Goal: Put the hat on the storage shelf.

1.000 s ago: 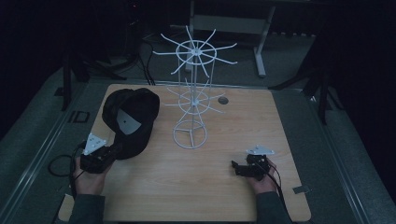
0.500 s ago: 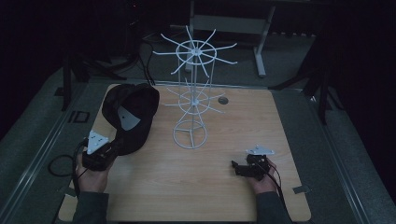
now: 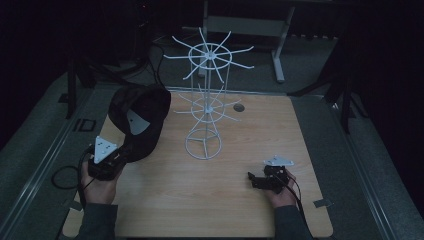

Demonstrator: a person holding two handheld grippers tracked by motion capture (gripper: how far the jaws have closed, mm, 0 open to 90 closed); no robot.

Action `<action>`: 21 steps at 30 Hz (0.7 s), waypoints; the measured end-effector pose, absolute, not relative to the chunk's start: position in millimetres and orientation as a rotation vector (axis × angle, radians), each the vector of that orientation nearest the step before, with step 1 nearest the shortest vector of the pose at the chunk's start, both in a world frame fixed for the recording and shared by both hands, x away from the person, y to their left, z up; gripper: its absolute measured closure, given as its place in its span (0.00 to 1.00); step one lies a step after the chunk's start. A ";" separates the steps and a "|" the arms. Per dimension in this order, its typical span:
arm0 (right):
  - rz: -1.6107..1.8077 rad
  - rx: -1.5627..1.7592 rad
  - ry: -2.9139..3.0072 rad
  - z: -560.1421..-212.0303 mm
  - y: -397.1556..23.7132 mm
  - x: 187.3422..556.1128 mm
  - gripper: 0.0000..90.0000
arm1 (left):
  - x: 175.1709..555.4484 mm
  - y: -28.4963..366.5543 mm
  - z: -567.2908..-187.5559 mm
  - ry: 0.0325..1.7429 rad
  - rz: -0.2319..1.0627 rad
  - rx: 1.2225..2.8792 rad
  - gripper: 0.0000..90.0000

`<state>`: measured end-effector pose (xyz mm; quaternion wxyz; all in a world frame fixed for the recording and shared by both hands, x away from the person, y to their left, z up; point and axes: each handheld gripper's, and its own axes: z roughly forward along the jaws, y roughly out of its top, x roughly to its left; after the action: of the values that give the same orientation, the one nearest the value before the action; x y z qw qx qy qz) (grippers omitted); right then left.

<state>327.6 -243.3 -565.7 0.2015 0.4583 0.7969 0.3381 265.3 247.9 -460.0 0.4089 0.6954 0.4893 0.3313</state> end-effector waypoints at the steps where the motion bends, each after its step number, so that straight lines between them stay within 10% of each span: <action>1: 0.944 1.280 2.226 -565.7 -243.4 327.6 0.17 | 265.1 247.8 -459.5 1.235 0.839 1.745 0.96; 21: 0.945 1.280 2.226 -565.7 -243.3 327.6 0.17 | 260.0 247.5 -445.8 1.254 0.897 1.682 0.96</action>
<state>327.6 -243.3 -565.7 0.2013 0.4583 0.7968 0.3384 260.0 247.5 -445.8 0.4169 0.6700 0.4995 0.3574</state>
